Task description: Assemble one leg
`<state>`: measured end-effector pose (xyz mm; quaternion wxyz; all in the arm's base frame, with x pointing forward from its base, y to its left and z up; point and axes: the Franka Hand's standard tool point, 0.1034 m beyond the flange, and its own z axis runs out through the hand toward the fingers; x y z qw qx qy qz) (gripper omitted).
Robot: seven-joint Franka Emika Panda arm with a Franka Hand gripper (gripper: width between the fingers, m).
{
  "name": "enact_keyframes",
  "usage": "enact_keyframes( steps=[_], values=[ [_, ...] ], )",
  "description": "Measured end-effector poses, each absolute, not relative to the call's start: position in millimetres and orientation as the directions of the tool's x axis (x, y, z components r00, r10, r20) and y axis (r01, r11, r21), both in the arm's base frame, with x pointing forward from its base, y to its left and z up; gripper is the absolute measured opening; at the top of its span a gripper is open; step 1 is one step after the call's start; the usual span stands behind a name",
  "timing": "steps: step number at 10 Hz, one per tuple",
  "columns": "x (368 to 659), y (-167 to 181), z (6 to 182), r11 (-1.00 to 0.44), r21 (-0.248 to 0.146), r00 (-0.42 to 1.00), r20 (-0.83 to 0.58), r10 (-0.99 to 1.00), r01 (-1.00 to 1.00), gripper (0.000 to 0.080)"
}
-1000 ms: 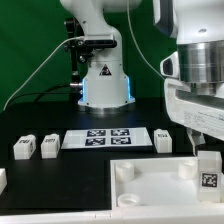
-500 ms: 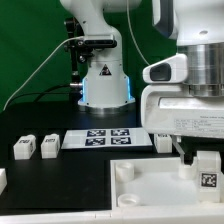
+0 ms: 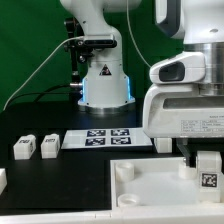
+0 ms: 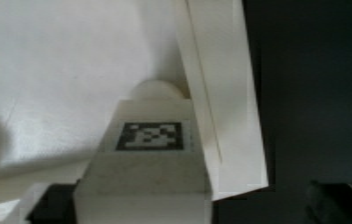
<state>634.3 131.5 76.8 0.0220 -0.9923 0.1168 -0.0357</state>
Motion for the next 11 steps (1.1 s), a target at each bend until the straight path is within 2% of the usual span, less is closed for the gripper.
enact_keyframes(
  steps=[1,2,3,5,7,9,10,11],
  values=[
    [634.3,130.6,76.8,-0.948,-0.060,0.947,0.060,-0.316,-0.313,0.0377],
    [634.7,126.2,76.9,-0.899,-0.062,0.898,0.053,-0.437,-0.434,0.0377],
    [634.2,125.4,76.4,-0.861,-0.065,0.860,0.047,-0.508,-0.505,0.0307],
    [633.9,123.1,75.9,-0.750,-0.072,0.750,0.028,-0.661,-0.658,0.0307],
    [633.9,118.5,74.9,-0.505,-0.085,0.507,-0.006,-0.862,-0.859,0.0307],
    [631.8,119.9,73.2,-0.121,-0.079,0.127,-0.073,-0.989,-0.989,0.0299],
    [631.4,120.2,73.2,0.063,-0.072,-0.055,-0.113,-0.992,-0.995,0.0299],
    [631.5,119.4,73.0,0.179,-0.058,-0.170,-0.132,-0.977,-0.982,0.0299]
  ],
)
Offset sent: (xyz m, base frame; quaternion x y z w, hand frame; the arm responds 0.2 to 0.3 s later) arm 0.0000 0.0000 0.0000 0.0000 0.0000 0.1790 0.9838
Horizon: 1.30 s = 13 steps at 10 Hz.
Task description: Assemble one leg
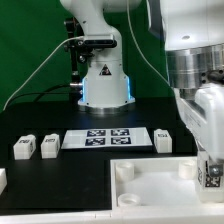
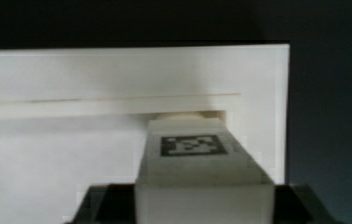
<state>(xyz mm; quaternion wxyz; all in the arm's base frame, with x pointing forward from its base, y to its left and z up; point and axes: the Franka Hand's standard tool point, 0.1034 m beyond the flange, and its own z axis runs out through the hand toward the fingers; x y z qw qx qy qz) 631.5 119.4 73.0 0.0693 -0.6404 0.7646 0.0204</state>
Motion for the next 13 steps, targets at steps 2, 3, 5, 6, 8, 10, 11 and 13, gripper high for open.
enact_keyframes(
  steps=[2,3,5,6,8,10,11,13],
  values=[
    [631.5,118.1,73.0,0.328,-0.031,-0.320,-0.160,-0.934,-0.944,0.0297],
    [631.5,118.2,73.0,0.329,-0.031,-0.321,-0.160,-0.934,-0.944,0.0297],
    [631.0,118.5,72.1,0.327,-0.030,-0.318,-0.159,-0.935,-0.945,0.0527],
    [631.0,118.6,72.0,0.327,-0.030,-0.318,-0.159,-0.935,-0.945,0.0527],
    [630.9,118.7,71.9,0.324,-0.030,-0.315,-0.159,-0.936,-0.946,0.0643],
    [632.7,117.6,74.4,0.180,-0.081,-0.165,-0.159,-0.973,-0.980,0.0648],
    [631.5,118.4,81.2,0.154,-0.098,-0.136,-0.164,-0.977,-0.983,0.0648],
    [629.8,119.6,112.1,-0.051,-0.155,0.075,-0.156,-0.985,-0.987,0.0649]
  ],
)
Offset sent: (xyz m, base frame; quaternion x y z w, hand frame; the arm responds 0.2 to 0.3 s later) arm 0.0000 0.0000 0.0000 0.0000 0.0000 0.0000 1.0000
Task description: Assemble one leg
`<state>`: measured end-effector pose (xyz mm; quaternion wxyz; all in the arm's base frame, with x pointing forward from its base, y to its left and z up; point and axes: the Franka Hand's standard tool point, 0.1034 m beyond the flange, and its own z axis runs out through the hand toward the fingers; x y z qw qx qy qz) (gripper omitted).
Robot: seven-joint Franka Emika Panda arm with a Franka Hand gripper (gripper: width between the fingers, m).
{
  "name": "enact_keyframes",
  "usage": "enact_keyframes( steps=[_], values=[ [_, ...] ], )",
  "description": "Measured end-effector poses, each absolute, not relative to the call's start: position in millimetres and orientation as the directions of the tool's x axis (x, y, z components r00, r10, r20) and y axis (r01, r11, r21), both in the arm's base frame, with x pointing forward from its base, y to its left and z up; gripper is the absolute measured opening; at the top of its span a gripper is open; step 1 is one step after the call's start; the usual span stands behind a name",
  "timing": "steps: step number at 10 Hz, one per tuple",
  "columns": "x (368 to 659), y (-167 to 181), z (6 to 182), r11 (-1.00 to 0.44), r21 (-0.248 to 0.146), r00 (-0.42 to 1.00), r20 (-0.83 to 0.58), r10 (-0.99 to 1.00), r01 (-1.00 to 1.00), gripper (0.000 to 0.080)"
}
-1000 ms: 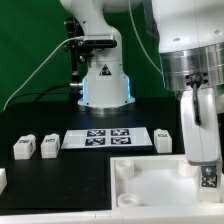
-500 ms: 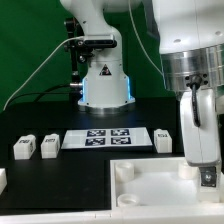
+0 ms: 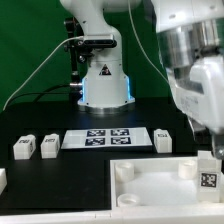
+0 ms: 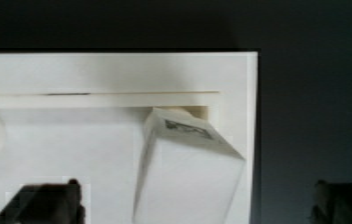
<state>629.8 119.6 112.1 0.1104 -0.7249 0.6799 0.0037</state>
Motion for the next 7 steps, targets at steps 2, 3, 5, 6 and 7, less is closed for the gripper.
enact_keyframes(
  steps=[2,3,5,6,7],
  values=[
    [632.3,120.3,119.7,-0.085,-0.164,0.111,-0.156,-0.982,-0.983,0.0649],
    [631.6,120.2,117.2,-0.086,-0.161,0.111,-0.155,-0.982,-0.983,0.0649],
    [631.7,120.2,117.2,-0.086,-0.161,0.111,-0.155,-0.982,-0.983,0.0649],
    [631.5,120.2,117.0,-0.086,-0.161,0.111,-0.155,-0.982,-0.983,0.0649],
    [631.5,120.1,116.9,-0.086,-0.160,0.111,-0.155,-0.982,-0.983,0.0649]
  ],
)
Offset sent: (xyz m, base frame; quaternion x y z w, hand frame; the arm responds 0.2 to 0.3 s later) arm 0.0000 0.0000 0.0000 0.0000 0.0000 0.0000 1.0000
